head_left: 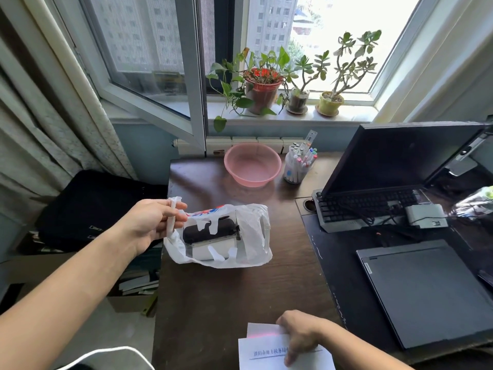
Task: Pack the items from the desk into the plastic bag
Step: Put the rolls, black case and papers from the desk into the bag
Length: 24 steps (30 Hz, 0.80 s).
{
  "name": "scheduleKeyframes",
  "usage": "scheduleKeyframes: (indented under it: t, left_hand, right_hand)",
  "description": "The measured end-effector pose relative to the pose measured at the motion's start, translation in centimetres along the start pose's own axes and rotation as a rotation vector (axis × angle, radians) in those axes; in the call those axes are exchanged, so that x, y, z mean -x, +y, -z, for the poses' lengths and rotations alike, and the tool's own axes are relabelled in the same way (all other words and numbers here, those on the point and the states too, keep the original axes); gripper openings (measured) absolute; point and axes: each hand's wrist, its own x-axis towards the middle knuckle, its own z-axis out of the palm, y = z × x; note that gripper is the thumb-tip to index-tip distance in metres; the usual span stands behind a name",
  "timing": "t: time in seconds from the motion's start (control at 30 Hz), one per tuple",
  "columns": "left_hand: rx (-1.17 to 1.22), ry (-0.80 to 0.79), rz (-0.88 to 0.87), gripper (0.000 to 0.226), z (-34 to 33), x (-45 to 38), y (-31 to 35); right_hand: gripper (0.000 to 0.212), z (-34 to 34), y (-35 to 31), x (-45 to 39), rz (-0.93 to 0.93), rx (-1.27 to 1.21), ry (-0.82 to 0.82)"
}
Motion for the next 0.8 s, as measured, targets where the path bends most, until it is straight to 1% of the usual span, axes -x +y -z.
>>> scheduleKeyframes:
  t: [0.1, 0.23, 0.3, 0.43, 0.53, 0.63, 0.73, 0.77, 0.8]
  left_hand:
    - [-0.004, -0.002, -0.004, 0.02, 0.1, -0.2, 0.0]
    - [-0.023, -0.01, -0.007, 0.022, 0.6, -0.7, -0.1]
    - [-0.023, -0.014, -0.007, 0.022, 0.9, -0.8, -0.2]
    - [-0.014, -0.02, 0.008, 0.022, 1.3, -0.7, -0.5]
    - [-0.018, -0.034, 0.005, 0.022, 1.7, -0.4, -0.5]
    - [-0.048, -0.054, 0.01, 0.023, 2.4, -0.2, -0.5]
    - [-0.035, -0.073, 0.004, 0.016, 2.9, 0.3, -0.2]
    - [-0.017, -0.067, -0.012, 0.015, 2.9, 0.4, -0.1]
    - [0.006, -0.043, -0.03, 0.02, 3.0, 0.5, -0.2]
  right_hand:
    - [0.03, 0.5, -0.4, 1.0, 0.07, -0.05, 0.026]
    - [0.028, 2.8, -1.6, 3.4, 0.142, -0.125, 0.12]
    - [0.024, 4.8, -2.4, 5.1, 0.188, -0.248, 0.163]
    - [0.013, 9.1, -4.6, 9.4, 0.343, -0.585, 0.233]
    - [0.016, 12.1, -6.6, 12.6, 0.432, -0.72, 0.404]
    - [0.021, 15.0, -8.4, 16.4, 0.492, -0.841, 0.639]
    - [0.027, 17.9, -9.5, 20.3, 0.54, -0.878, 0.87]
    - [0.028, 18.7, -9.6, 21.3, 0.55, -0.895, 0.942]
    - [0.029, 19.4, -9.7, 22.1, 0.564, -0.915, 1.009]
